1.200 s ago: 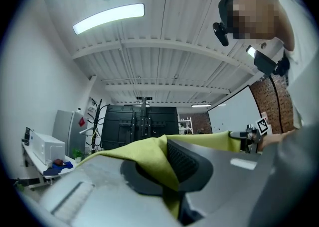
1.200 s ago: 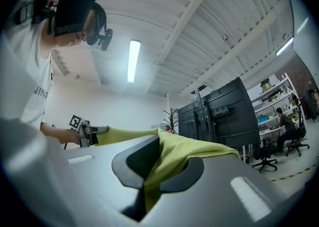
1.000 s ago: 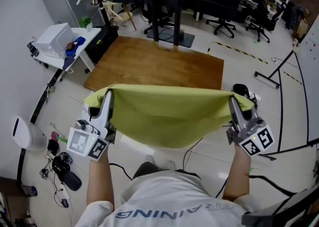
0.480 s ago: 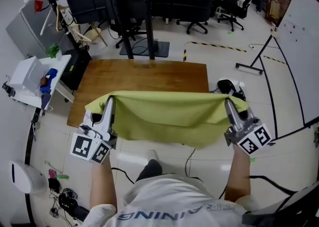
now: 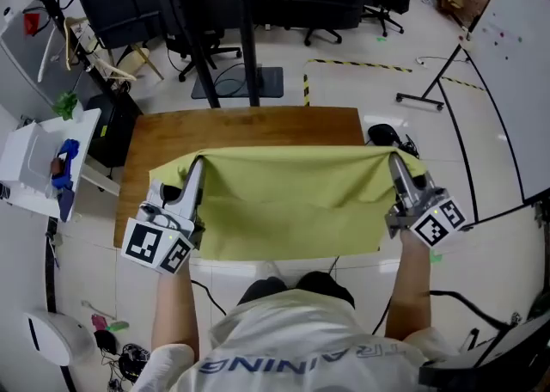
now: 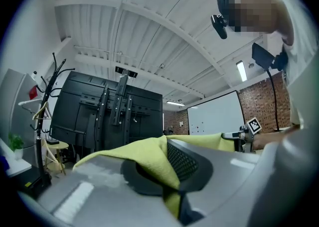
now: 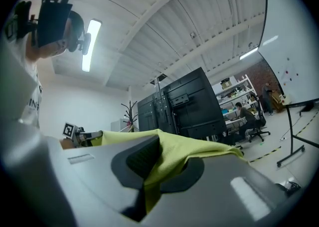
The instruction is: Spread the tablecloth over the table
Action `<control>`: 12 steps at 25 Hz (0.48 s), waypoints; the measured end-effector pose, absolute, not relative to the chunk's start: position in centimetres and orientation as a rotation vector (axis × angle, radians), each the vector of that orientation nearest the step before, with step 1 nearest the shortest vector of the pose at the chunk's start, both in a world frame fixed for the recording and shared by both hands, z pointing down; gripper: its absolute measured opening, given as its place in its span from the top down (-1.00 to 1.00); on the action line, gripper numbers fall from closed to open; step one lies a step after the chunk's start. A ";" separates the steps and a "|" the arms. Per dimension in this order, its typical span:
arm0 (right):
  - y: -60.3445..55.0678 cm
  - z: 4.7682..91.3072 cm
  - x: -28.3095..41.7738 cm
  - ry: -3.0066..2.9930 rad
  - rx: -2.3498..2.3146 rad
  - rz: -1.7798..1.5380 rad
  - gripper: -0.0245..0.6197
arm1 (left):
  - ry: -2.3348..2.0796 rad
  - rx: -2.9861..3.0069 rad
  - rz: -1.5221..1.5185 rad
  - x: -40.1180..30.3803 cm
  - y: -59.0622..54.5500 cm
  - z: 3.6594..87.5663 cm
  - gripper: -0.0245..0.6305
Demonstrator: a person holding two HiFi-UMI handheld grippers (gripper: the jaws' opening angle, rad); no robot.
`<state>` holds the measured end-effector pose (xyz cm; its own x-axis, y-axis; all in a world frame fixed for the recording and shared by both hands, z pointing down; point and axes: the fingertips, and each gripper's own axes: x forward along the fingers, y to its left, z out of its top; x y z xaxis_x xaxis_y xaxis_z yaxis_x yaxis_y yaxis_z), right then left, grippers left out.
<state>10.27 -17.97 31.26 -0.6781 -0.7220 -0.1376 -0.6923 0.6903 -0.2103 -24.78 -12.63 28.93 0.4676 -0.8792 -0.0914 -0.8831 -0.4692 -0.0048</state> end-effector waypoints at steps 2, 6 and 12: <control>-19.2 31.5 10.1 2.700 -1.150 -0.223 0.88 | 1.589 -2.655 0.111 -24.9 -13.9 29.2 0.88; -20.9 32.1 9.9 2.732 -1.127 -0.262 0.88 | 1.641 -2.662 0.104 -25.2 -16.3 29.8 0.88; -26.5 33.5 11.7 2.743 -1.166 -0.358 0.88 | 1.636 -2.665 0.069 -23.1 -21.2 30.3 0.88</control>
<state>11.67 -26.48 33.51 -0.6900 -0.7229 -0.0349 -0.6898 0.6715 -0.2707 -23.13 -21.18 30.27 0.4518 -0.8910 -0.0443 -0.8916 -0.4527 0.0118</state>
